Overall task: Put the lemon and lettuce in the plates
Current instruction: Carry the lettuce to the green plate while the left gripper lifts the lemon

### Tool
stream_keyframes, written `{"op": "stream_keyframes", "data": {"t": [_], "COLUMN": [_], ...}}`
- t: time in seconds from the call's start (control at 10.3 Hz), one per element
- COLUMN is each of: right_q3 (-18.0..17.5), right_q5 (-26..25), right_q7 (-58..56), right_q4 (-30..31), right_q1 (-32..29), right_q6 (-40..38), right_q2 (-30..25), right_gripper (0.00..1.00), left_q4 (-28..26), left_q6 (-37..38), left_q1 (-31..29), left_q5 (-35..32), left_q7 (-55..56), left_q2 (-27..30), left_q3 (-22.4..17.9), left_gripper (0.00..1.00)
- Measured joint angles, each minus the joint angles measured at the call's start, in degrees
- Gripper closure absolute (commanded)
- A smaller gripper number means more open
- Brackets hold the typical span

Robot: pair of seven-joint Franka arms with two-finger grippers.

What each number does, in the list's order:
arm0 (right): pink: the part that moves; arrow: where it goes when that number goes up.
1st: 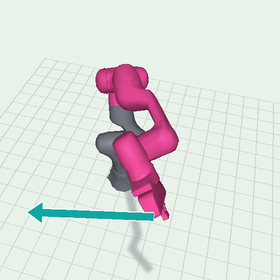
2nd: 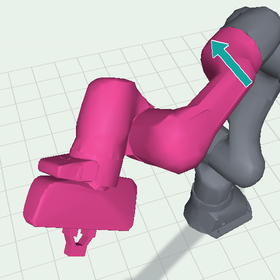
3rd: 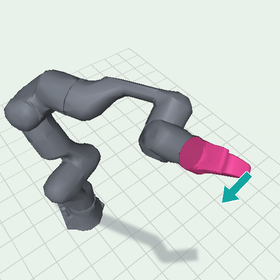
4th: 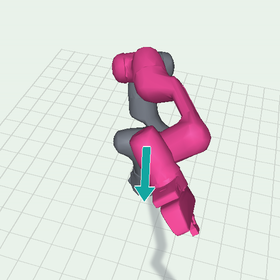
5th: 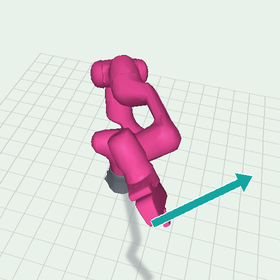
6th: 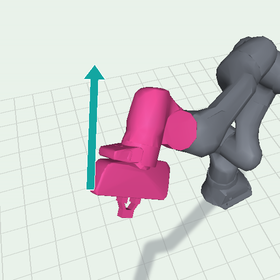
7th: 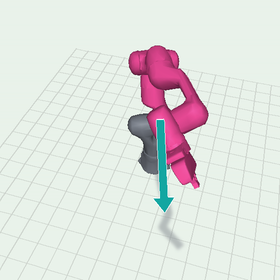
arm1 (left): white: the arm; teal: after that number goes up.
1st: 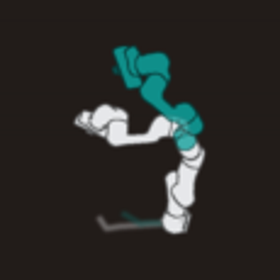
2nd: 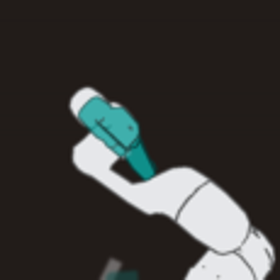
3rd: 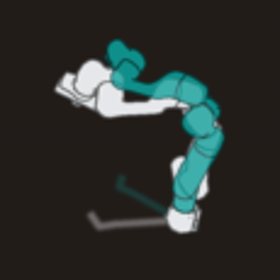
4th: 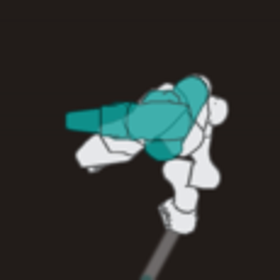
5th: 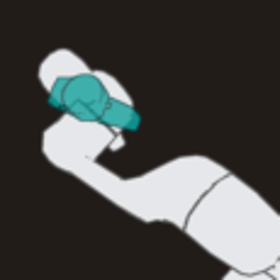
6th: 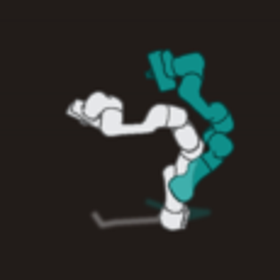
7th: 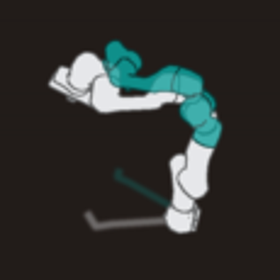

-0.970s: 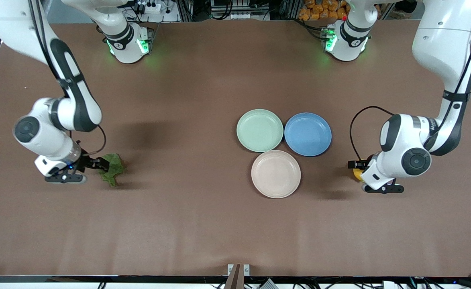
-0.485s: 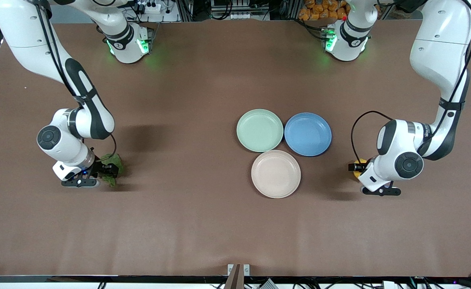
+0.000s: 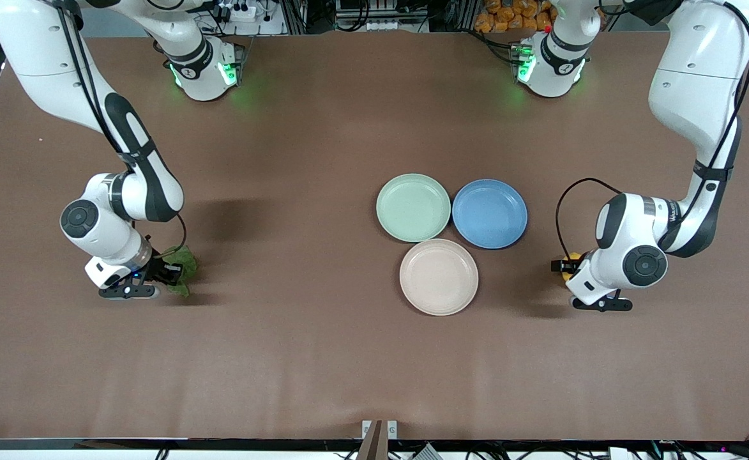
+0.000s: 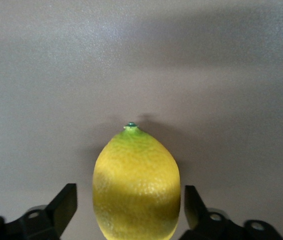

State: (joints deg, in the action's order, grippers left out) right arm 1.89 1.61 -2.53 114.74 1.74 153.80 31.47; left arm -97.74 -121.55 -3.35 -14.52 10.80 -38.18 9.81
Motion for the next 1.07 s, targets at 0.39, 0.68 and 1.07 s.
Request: {"op": "stream_keyframes", "data": {"t": [0.39,0.68,1.07], "right_q3": [-1.5,-4.7,-16.6], "right_q5": [0.0,0.3,0.6], "right_q7": [3.7,15.8,39.8], "right_q4": [-3.6,-11.1,-14.9], "right_q1": [0.2,2.1,3.8], "right_q6": [-11.0,-26.2,-28.5], "right_q2": [-5.6,-9.0,-9.0], "right_gripper": [1.0,1.0,1.0], "left_q4": [0.7,5.0,10.1], "left_q6": [-0.5,-1.0,-1.0], "left_q1": [0.0,0.7,3.1], "left_q5": [0.0,0.3,6.0], "left_q7": [0.0,3.4,6.3], "left_q2": [0.0,0.7,1.2], "left_q3": [0.2,1.5,2.1], "left_gripper": [1.0,1.0,1.0]}}
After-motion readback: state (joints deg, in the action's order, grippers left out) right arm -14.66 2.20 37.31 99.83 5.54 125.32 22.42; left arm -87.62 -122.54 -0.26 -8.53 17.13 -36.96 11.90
